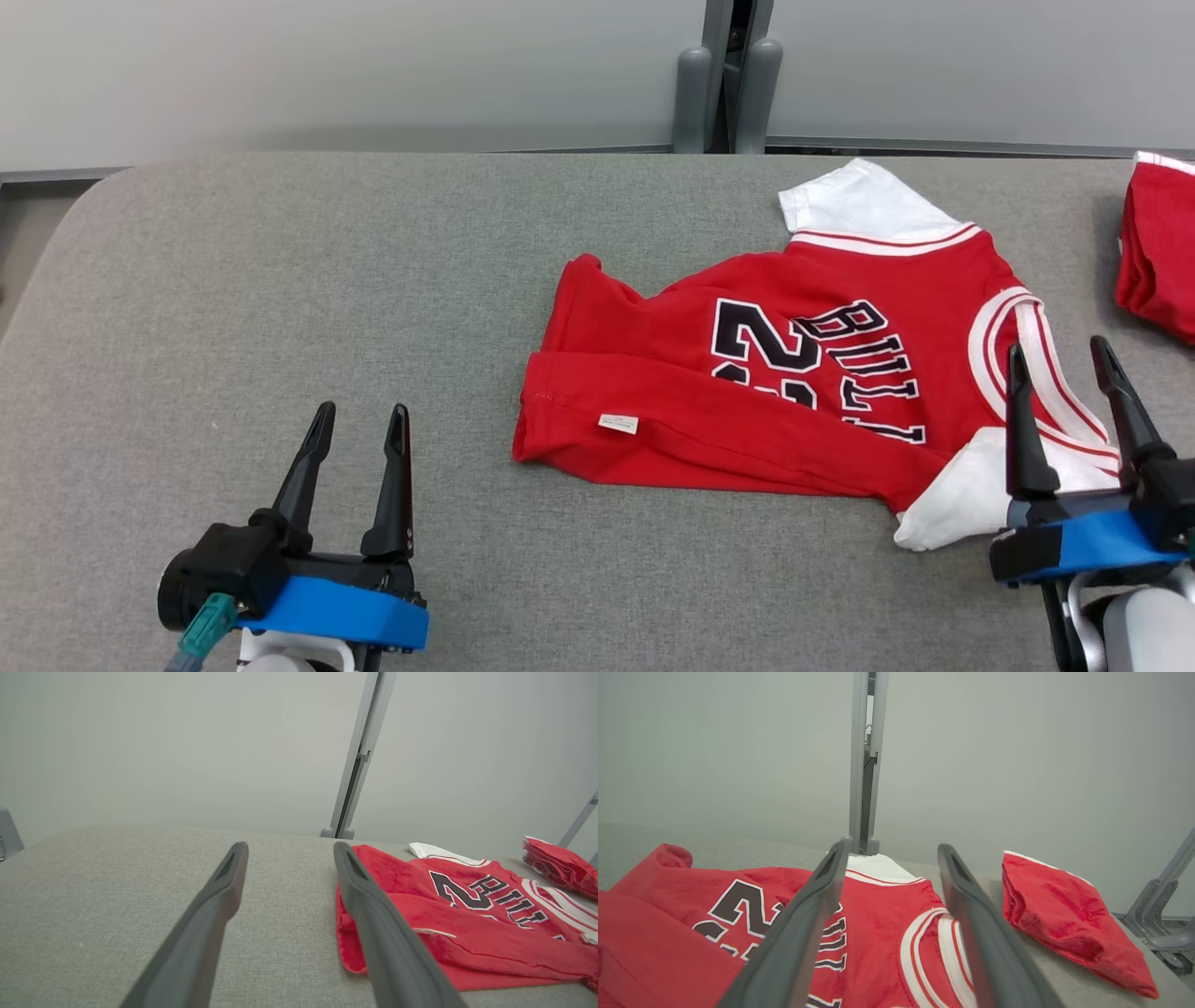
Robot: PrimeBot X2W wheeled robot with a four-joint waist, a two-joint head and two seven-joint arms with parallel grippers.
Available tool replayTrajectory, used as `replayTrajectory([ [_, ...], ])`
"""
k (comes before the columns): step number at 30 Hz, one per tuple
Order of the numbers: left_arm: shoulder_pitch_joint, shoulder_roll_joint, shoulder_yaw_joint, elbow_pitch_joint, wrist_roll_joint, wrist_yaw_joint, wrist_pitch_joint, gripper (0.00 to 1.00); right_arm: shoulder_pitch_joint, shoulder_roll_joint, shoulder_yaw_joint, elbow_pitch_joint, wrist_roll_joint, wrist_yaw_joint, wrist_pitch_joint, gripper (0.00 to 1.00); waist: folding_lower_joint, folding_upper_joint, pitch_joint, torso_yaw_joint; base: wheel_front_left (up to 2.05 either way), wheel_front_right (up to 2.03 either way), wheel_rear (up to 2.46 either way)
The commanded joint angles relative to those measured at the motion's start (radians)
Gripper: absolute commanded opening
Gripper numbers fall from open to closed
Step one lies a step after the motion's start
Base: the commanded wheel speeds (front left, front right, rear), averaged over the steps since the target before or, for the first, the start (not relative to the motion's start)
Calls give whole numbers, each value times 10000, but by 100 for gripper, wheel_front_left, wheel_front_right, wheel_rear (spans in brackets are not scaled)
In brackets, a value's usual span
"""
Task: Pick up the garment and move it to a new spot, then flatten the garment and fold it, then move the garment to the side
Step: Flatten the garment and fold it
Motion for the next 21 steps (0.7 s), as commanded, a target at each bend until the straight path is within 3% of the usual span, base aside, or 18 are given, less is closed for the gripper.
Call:
replayTrajectory([
  [1,111,41,41,13,58,-48,-31,100,259,117,-28,-282,-59,-3,51,100,1,0,-33,-63,0,0,0],
  [11,-867,65,-396,548,-64,-327,127,100,829,473,7,-1455,-88,-3,556,100,1,0,46,-310,0,0,0],
  [21,-2514,419,-1327,1992,-889,-537,1698,100,714,603,215,-1428,53,-5,544,100,1,0,396,-799,0,0,0],
])
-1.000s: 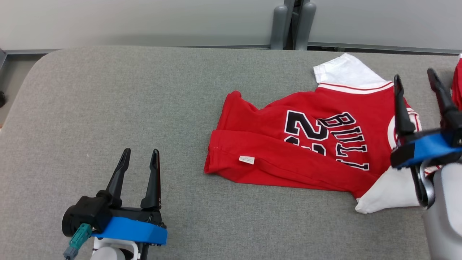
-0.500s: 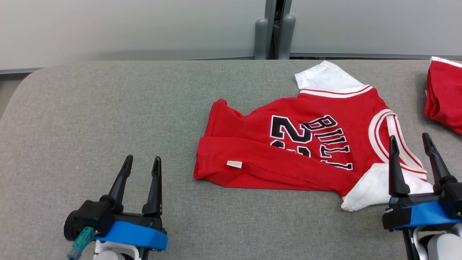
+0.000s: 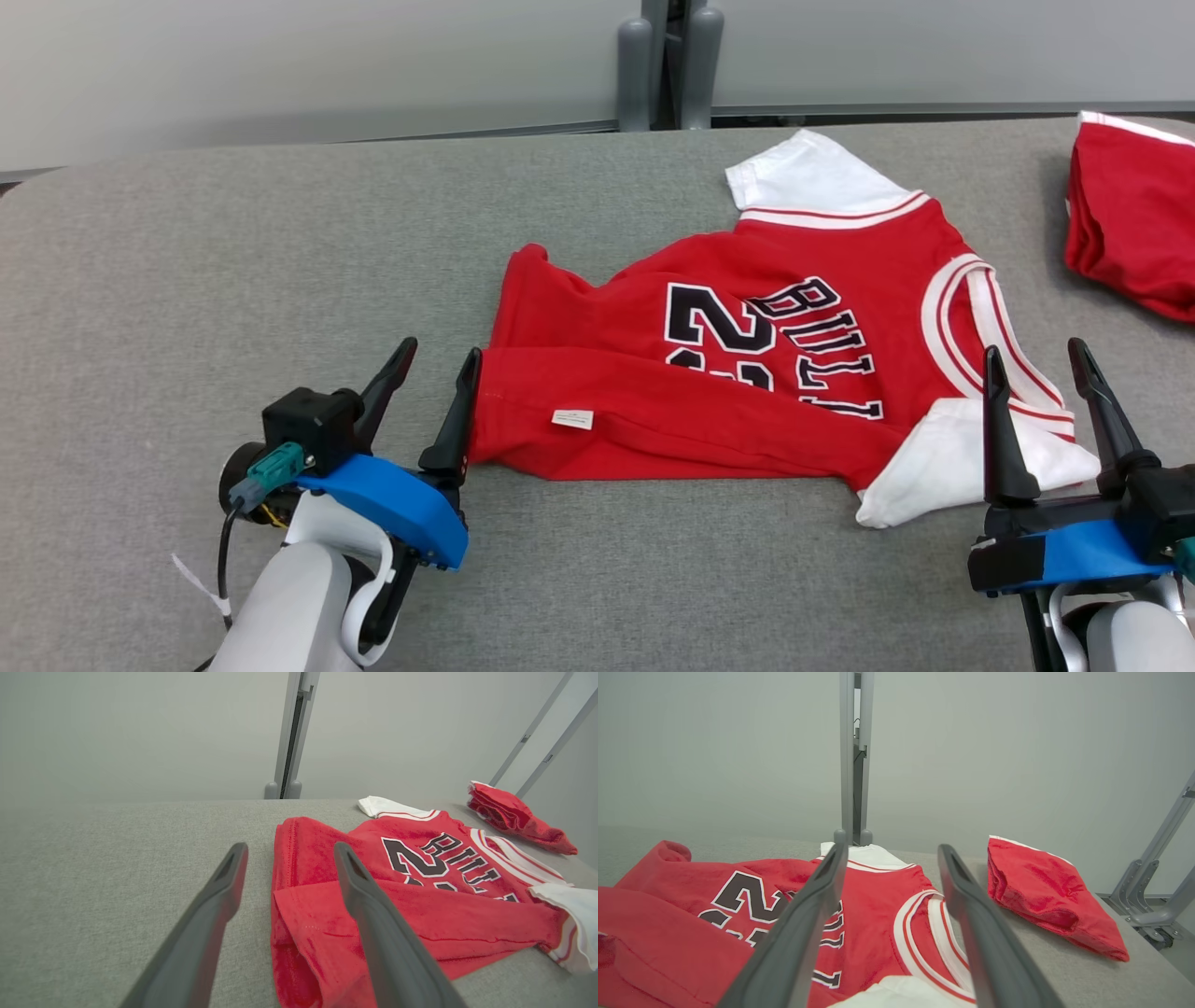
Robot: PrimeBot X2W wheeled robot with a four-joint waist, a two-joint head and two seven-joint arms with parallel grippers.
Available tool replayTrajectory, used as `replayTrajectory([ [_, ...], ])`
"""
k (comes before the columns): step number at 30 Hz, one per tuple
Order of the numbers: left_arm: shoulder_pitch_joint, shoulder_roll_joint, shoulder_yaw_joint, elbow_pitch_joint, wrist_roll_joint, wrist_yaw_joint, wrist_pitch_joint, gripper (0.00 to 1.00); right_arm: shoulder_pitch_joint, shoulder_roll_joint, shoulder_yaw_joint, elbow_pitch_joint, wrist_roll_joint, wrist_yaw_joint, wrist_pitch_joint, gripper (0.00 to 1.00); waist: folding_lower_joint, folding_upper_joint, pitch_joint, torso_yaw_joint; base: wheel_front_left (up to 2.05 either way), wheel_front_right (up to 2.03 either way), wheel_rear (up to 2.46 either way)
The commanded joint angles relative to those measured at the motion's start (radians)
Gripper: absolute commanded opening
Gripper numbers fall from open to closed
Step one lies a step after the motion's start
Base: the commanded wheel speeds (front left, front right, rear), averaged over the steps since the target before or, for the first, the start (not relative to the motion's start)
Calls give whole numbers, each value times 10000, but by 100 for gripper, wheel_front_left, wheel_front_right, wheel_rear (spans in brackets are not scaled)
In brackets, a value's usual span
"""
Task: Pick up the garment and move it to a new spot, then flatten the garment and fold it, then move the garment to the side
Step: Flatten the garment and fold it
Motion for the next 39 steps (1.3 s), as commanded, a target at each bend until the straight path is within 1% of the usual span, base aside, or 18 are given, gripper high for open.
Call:
replayTrajectory([
  [1,-175,140,-135,149,-159,-36,198,100,-25,41,-20,31,42,-3,-36,100,0,0,110,-147,0,0,0],
  [5,-315,458,-478,488,-685,-50,855,100,-74,80,-83,73,55,-5,-104,100,0,0,232,-362,0,0,0],
  [11,-84,793,-868,512,-1914,-56,1611,100,-128,123,-183,152,56,-3,-187,100,0,0,294,-491,0,0,0],
  [19,-25,1010,-1318,619,-2631,-58,2102,100,-251,165,-112,237,48,-3,-219,100,0,0,302,-511,0,0,0],
  [27,-315,1134,-1582,746,-2785,-59,2175,100,-329,183,-23,299,97,-3,-269,100,0,0,441,-620,0,0,0],
  [39,-758,1203,-1967,675,-2842,-60,1991,100,-378,236,23,440,149,-3,-367,100,0,0,530,-769,0,0,0],
])
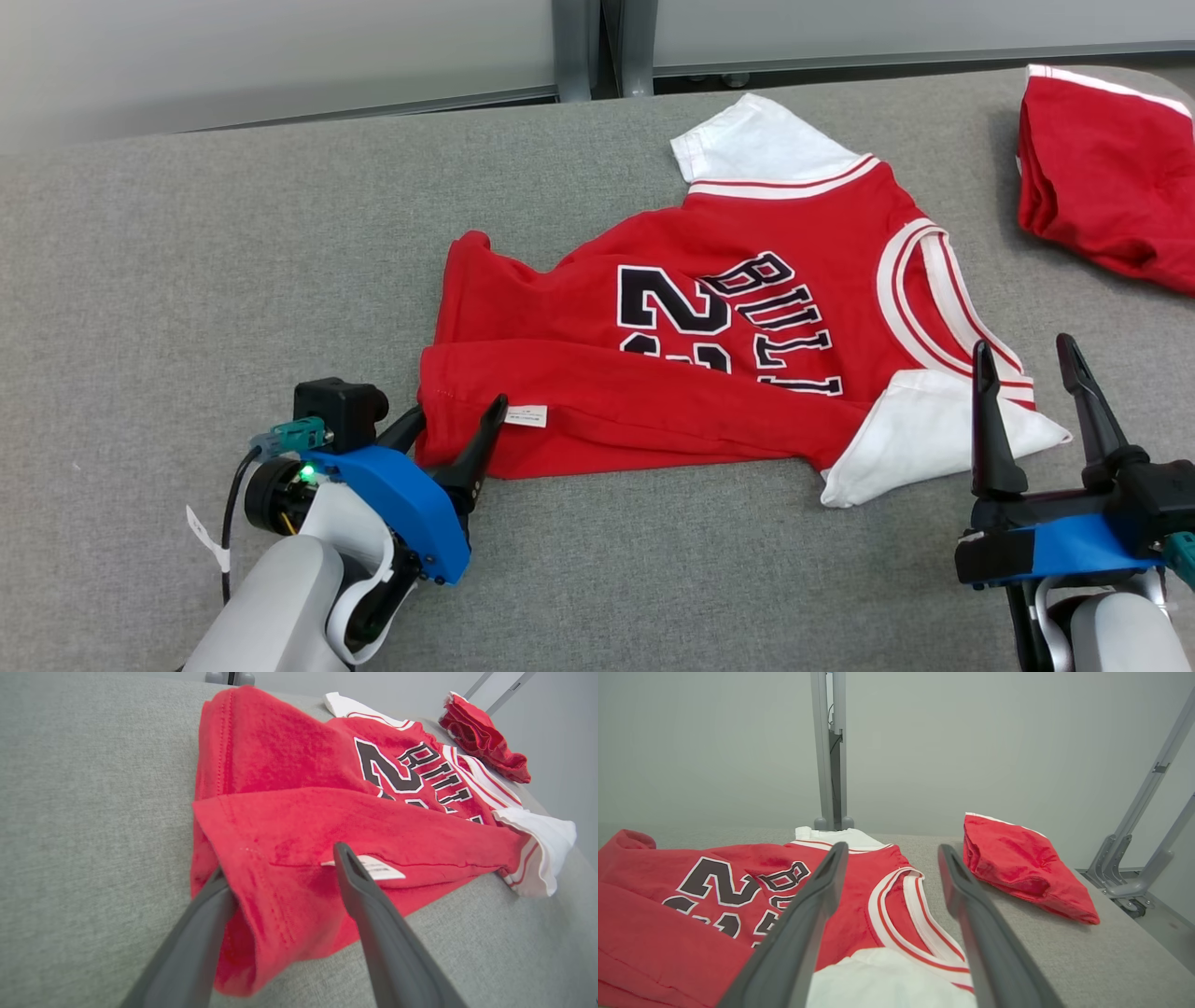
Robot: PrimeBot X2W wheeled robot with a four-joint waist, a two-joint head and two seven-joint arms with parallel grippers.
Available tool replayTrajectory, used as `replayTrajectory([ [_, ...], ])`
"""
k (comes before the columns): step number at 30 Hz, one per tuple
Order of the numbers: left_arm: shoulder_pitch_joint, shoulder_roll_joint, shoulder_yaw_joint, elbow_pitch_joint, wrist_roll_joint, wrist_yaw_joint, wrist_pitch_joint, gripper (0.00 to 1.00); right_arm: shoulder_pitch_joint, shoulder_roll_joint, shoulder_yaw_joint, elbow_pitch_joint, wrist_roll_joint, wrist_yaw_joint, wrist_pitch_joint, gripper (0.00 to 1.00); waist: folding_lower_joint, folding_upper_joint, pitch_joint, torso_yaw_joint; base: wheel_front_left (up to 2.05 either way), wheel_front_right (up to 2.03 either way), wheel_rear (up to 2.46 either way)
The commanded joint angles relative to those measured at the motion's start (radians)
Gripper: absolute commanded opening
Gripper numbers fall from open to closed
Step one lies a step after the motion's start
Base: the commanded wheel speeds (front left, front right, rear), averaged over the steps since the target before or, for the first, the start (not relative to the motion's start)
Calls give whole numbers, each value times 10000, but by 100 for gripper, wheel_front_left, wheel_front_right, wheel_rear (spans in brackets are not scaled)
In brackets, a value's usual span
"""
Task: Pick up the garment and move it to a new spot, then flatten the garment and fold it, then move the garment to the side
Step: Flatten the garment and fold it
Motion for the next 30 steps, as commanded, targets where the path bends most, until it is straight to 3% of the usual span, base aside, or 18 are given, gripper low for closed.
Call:
replayTrajectory([
  [1,-127,85,-57,-46,3,-45,-86,100,-118,51,14,27,47,-5,-58,100,0,0,7,-9,0,0,0],
  [2,-142,100,-76,-39,4,-45,-98,100,-119,56,14,44,51,-5,-49,100,0,0,10,-13,0,0,0],
  [3,-167,117,-98,-26,45,-45,-116,38,-123,60,13,54,55,-3,-60,100,0,0,18,-18,0,0,0],
  [4,-203,130,-113,-13,91,-39,-157,0,-131,67,13,61,63,-3,-73,100,0,0,29,-19,0,0,0],
  [19,47,189,-481,-536,347,-31,-813,0,147,105,-193,220,73,-3,-148,100,0,0,-340,514,0,0,0],
  [30,2368,565,-1120,-2548,661,449,-1180,0,670,118,-345,161,228,-3,-80,100,0,0,-775,1365,0,0,0],
])
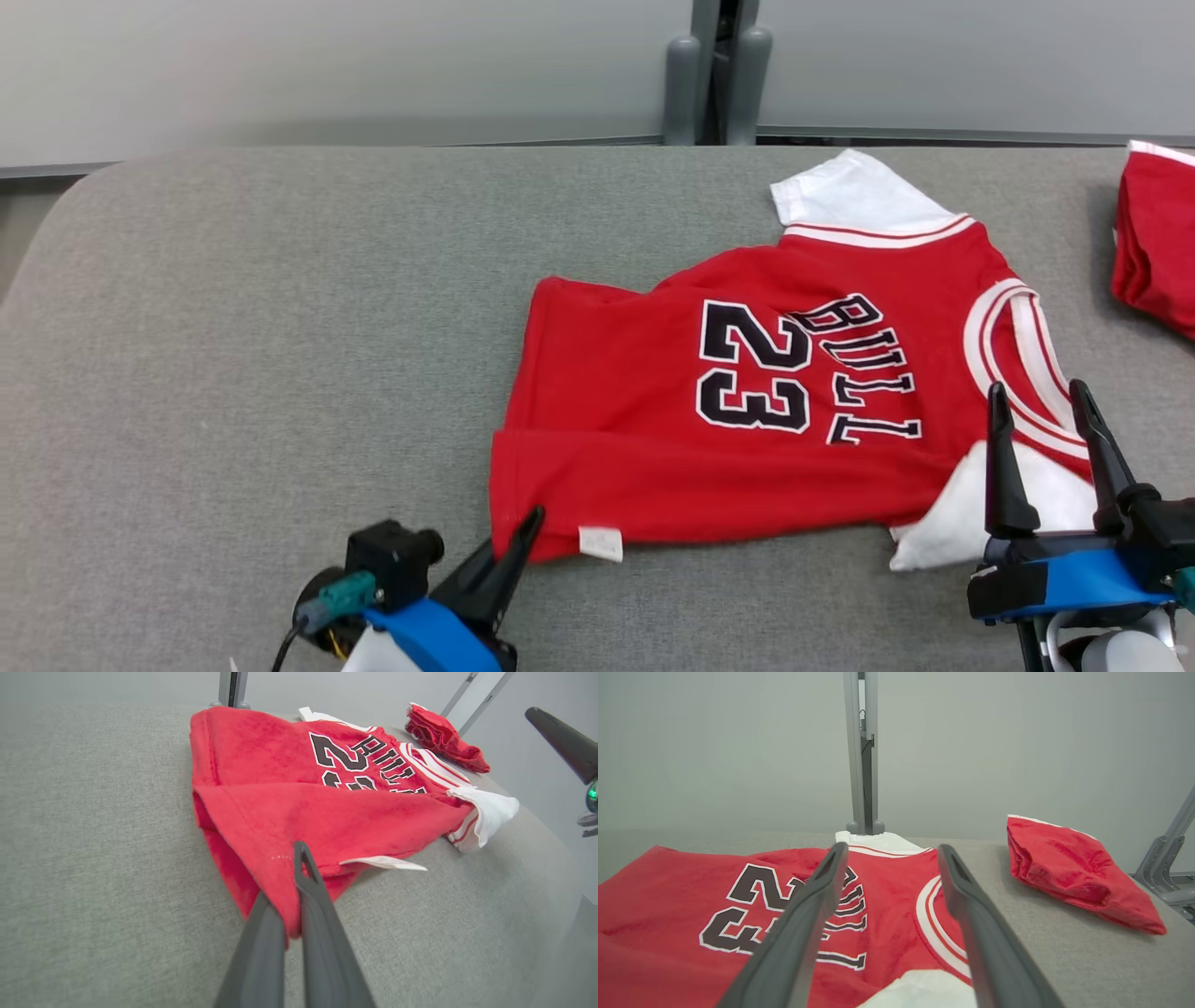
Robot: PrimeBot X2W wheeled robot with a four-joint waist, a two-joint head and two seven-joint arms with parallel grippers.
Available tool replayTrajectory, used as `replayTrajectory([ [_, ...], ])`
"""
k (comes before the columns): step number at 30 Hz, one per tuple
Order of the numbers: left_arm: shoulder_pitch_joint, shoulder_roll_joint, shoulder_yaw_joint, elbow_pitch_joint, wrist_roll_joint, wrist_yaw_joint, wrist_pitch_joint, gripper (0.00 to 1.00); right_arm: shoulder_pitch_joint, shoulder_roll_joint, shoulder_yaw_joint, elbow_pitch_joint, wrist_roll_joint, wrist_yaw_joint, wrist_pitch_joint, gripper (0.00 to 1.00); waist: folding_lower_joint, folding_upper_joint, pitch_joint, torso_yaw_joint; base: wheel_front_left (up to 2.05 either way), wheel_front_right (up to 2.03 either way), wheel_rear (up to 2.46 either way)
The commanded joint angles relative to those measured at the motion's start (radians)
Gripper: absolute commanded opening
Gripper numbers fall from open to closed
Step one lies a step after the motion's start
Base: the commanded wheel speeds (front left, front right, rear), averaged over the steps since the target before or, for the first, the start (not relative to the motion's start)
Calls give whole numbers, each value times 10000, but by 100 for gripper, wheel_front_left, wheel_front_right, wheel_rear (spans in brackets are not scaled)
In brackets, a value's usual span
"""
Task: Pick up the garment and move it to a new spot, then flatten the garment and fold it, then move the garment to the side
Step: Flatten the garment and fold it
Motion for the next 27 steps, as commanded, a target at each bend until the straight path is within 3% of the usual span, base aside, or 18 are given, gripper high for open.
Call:
replayTrajectory([
  [1,205,130,-2,-107,69,71,-73,0,150,22,-30,-47,75,-3,-11,100,0,0,-57,139,0,0,0],
  [11,1728,545,316,42,-223,543,-723,0,404,29,31,-92,175,-3,137,100,0,0,-204,266,0,0,0],
  [20,2274,796,366,96,-268,651,-991,0,655,5,-117,-114,213,-3,224,100,0,0,-329,433,0,0,0],
  [21,2245,758,349,73,-292,637,-1001,40,647,7,-93,-115,224,-3,237,100,0,0,-339,448,0,0,0],
  [22,2207,741,340,54,-287,646,-1036,100,638,8,-74,-116,223,-3,237,100,0,0,-348,458,0,0,0],
  [27,1986,726,441,-61,-47,834,-1461,100,628,5,-67,-136,233,-3,261,100,0,0,-394,475,0,0,0],
])
